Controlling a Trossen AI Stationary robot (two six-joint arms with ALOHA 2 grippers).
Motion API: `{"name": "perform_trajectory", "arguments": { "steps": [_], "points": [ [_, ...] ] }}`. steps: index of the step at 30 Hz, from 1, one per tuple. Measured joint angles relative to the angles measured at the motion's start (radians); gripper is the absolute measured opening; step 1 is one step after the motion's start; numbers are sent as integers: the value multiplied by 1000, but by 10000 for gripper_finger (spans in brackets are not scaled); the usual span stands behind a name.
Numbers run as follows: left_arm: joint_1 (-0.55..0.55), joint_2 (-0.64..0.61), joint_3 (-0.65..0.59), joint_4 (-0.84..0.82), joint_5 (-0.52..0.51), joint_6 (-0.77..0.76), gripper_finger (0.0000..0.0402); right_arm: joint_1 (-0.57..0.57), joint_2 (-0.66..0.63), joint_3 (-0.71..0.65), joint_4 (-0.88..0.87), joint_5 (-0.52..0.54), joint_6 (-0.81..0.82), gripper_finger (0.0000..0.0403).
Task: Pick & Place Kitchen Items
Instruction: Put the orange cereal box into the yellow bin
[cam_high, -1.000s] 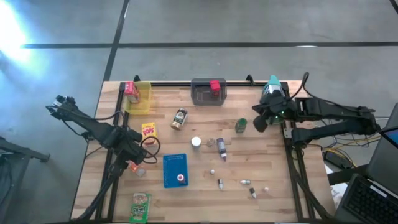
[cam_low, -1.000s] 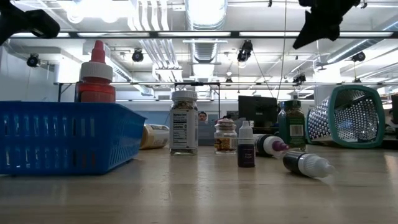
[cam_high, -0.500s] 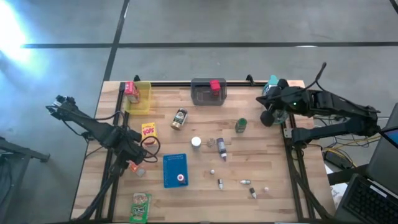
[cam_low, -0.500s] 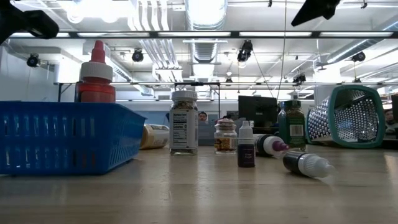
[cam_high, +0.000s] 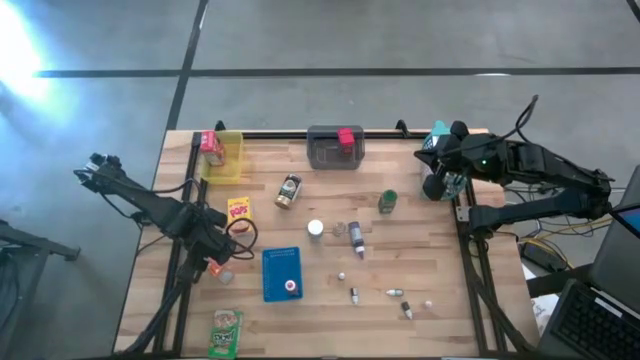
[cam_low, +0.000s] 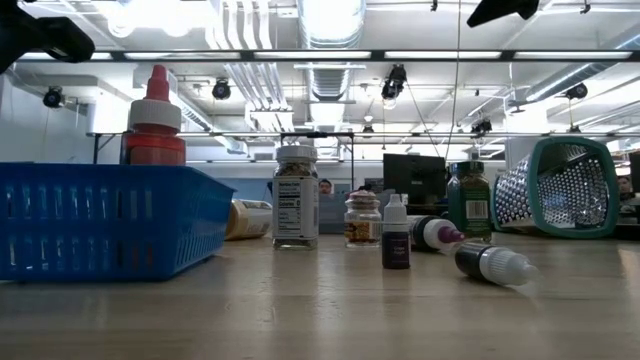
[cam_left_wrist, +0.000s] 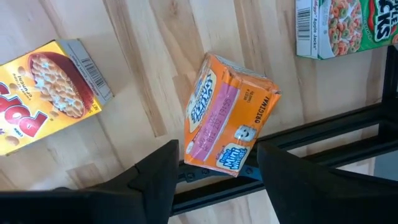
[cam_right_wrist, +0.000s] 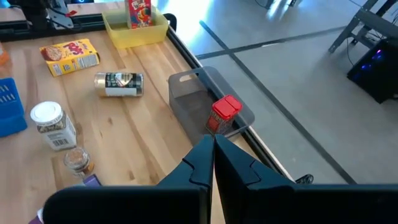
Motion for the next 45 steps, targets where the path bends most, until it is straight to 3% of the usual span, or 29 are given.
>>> {"name": "perform_trajectory", "arguments": {
  "steps": [7, 14, 19, 27, 34, 40, 45],
  "points": [
    [0, 0, 8, 11, -17, -12, 222, 0, 2, -15, 0, 0, 0, 8],
    [0, -1, 36, 33, -38, -215, 222, 0, 2, -18, 0, 0, -1, 8],
    [-1, -1, 54, 38, -95, -174, 222, 0, 2, -18, 0, 0, 0, 8],
    [-1, -2, 55, 57, -94, -149, 222, 0, 2, -18, 0, 0, 0, 8],
    [-2, -2, 54, 13, 49, -85, 223, 0, 2, -18, 0, 0, -4, 8],
    [-2, -2, 54, -10, 130, -178, 223, 0, 2, -18, 0, 0, -2, 8],
    [-2, -2, 62, -4, 127, -142, 223, 0, 2, -18, 0, 0, 0, 8]
  ]
}}
